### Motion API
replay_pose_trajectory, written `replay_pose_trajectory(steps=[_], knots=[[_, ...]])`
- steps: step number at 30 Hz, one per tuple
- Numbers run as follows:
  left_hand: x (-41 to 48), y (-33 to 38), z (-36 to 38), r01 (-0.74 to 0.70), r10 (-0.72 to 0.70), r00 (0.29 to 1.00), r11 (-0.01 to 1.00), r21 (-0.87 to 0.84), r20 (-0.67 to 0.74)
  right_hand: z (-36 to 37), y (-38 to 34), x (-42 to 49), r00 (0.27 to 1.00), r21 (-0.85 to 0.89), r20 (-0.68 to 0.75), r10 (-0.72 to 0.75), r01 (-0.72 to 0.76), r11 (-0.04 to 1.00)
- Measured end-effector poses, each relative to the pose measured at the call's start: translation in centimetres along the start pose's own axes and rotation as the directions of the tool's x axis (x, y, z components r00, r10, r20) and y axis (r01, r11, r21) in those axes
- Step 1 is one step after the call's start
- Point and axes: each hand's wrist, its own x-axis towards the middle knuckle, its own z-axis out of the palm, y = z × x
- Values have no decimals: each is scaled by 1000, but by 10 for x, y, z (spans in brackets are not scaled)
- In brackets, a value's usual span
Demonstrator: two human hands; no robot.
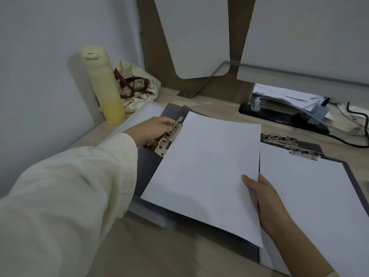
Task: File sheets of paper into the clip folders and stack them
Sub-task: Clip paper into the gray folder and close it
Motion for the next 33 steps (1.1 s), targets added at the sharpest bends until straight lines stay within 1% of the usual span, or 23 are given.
replay_pose_trajectory(steps=[4,7,10,15,19,22,28,33], knots=[[-3,-4,-4,22,-15,995,997,-79,95,6,0,2,1000,-31,-4,-3,3,1000],[-2,-6,-5,36,-18,991,990,-137,133,6,0,2,1000,-23,-4,9,-9,1000],[-2,-7,-6,38,-13,988,985,-168,151,4,0,4,1000,13,-4,30,-30,999],[-1,-8,-7,27,-1,988,986,-165,154,4,-1,6,997,41,9,82,-82,996],[-3,-9,-8,18,12,986,984,-175,165,11,0,6,998,64,20,57,-58,996],[-3,-10,-8,18,14,986,982,-186,169,15,0,5,999,45,23,36,-37,998],[-5,-14,-10,19,38,979,962,-274,202,14,-1,7,999,75,26,31,-33,997],[-9,-17,-15,71,41,958,925,-373,285,14,-1,8,998,53,39,57,-59,997]])
